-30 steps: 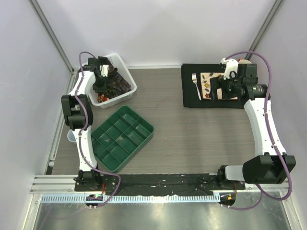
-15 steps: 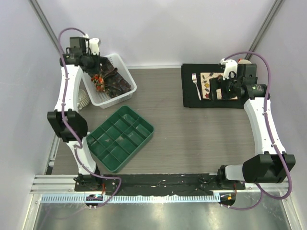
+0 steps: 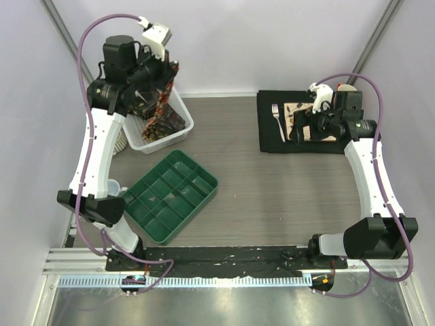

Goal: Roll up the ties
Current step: Pick up the tie from the storage box, then place the tie at the center of the board.

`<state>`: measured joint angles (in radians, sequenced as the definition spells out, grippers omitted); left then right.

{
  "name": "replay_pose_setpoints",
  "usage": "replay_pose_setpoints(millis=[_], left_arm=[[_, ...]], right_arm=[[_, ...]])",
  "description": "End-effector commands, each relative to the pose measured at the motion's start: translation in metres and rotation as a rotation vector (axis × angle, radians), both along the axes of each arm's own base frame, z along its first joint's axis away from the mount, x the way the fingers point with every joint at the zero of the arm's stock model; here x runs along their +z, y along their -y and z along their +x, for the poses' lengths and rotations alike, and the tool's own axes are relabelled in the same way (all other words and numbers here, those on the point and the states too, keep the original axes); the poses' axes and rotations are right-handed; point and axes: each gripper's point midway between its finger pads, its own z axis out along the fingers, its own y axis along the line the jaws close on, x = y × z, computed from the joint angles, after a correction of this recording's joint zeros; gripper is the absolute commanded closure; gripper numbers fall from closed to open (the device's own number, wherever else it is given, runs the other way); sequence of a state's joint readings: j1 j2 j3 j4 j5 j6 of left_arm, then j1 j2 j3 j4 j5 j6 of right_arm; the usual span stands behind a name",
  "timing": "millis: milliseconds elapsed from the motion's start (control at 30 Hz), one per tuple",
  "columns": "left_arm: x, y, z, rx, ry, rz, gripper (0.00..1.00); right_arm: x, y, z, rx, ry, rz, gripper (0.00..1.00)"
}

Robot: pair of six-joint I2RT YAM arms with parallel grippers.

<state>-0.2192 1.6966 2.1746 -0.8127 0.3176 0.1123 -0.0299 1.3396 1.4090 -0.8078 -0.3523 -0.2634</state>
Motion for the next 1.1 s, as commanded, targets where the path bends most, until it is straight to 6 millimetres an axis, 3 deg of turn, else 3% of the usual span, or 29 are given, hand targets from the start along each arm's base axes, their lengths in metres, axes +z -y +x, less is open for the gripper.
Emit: replay_pose_setpoints(millis=[0, 33, 100, 133, 300, 367, 533, 667, 733, 833, 867, 900, 933, 967, 1000, 1067], left_arm=[[0.118, 0.037, -0.032, -0.096, 0.355, -0.127, 1.0], [0.142, 0.041, -0.039, -0.105, 0.415, -0.165, 1.0], [0.165, 0.054, -0.049, -0.139, 0.466, -0.215, 1.0], [0.191, 0.056, -0.061, -0.156, 0.535, -0.256, 1.0], [0.245, 0.098, -0.105, -0.287, 0.666, -0.401, 1.0], [0.252, 0.12, -0.122, -0.338, 0.687, -0.432, 1.0], [0.268, 0.15, -0.149, -0.391, 0.732, -0.509, 1.0], [0.277, 0.157, -0.152, -0.379, 0.723, -0.596, 1.0], [0.285, 0.157, -0.154, -0.369, 0.714, -0.659, 1.0], [0.271, 0.164, -0.146, -0.359, 0.63, -0.684, 1.0], [0.271, 0.158, -0.151, -0.349, 0.626, -0.681, 1.0], [0.24, 0.168, -0.135, -0.327, 0.559, -0.622, 1.0], [0.227, 0.162, -0.128, -0.296, 0.547, -0.578, 1.0], [0.22, 0.149, -0.135, -0.285, 0.537, -0.549, 1.0], [0.166, 0.157, -0.117, -0.266, 0.435, -0.468, 1.0], [0.111, 0.146, -0.105, -0.23, 0.329, -0.373, 1.0]], right_arm=[[0.026, -0.015, 0.0, 0.064, 0.13, 0.061, 0.04], [0.033, -0.018, -0.003, 0.074, 0.159, 0.07, 0.04], [0.036, -0.025, -0.004, 0.108, 0.196, 0.1, 0.05], [0.042, -0.027, -0.002, 0.115, 0.236, 0.107, 0.05], [0.052, -0.034, -0.01, 0.139, 0.329, 0.137, 0.05], [0.053, -0.037, -0.013, 0.151, 0.351, 0.15, 0.05], [0.064, -0.052, -0.02, 0.196, 0.418, 0.244, 0.06], [0.058, -0.059, -0.025, 0.21, 0.43, 0.288, 0.06], [0.054, -0.053, -0.023, 0.171, 0.42, 0.27, 0.06], [0.046, -0.047, -0.025, 0.147, 0.389, 0.233, 0.06], [0.047, -0.046, -0.026, 0.145, 0.387, 0.226, 0.06], [0.044, -0.045, -0.028, 0.15, 0.374, 0.216, 0.06], [0.038, -0.045, -0.033, 0.154, 0.331, 0.204, 0.06], [0.032, -0.042, -0.036, 0.174, 0.319, 0.163, 0.06], [0.017, -0.042, -0.047, 0.183, 0.239, 0.149, 0.06], [0.002, -0.037, -0.052, 0.227, 0.171, 0.085, 0.07]])
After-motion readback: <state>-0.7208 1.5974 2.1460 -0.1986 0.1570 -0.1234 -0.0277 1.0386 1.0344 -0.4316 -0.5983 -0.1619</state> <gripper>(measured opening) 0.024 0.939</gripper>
